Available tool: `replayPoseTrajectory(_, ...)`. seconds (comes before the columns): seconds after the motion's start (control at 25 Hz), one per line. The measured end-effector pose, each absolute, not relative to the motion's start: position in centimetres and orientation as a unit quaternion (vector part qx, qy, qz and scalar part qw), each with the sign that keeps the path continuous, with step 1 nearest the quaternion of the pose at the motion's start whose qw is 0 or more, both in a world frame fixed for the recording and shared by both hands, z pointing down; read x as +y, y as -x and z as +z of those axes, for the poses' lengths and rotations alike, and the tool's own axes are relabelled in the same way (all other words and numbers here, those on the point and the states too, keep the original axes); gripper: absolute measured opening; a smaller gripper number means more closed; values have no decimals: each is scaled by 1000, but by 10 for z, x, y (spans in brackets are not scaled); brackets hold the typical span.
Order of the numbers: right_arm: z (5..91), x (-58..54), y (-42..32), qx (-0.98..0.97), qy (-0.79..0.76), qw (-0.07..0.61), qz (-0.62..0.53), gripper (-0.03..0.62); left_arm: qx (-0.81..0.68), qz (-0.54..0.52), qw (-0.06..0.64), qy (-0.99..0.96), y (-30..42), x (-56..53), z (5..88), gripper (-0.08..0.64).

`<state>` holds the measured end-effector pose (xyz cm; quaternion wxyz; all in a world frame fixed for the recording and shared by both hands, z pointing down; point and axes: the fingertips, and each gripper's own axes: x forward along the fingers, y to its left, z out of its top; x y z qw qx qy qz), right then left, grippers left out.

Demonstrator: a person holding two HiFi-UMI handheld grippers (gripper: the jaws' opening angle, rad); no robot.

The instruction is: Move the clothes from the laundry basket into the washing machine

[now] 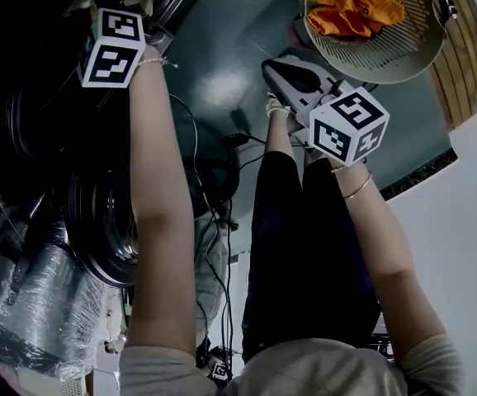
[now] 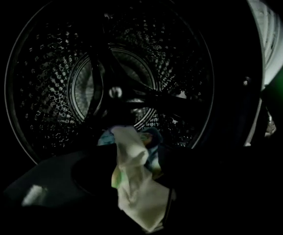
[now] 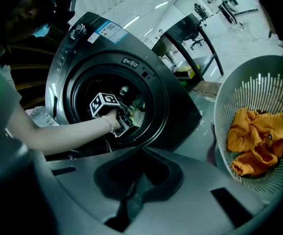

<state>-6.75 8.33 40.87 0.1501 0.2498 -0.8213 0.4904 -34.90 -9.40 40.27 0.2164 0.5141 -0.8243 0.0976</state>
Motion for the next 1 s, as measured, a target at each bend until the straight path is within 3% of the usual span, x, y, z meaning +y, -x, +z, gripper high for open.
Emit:
replayPoseTrajectory(0.32,406,72,44,-835,-282,151,448,9,-792,133,295,-518,289,-34,443,230)
replayPoseTrajectory(0.4,412,61,18,-840,-304,169,416,9,-775,134,301,-539,262,-18,441,128)
replayPoseTrajectory(0.56,434,34,-43,-833,-326,227,386,11,-723,146,331,-589,195,16,438,102)
replayPoseTrajectory(0.72,467,11,-91,-818,-332,299,364,17,-649,164,360,-650,120,41,440,17)
replayPoseTrajectory(0.76,480,6,-102,-810,-334,317,363,29,-624,163,366,-671,98,44,440,11)
replayPoseTrajectory(0.88,527,-5,-127,-780,-339,370,373,179,-541,146,390,-730,38,48,441,10)
replayPoseTrajectory(1.0,576,-8,-134,-763,-321,433,356,199,-500,157,387,-759,9,47,445,9)
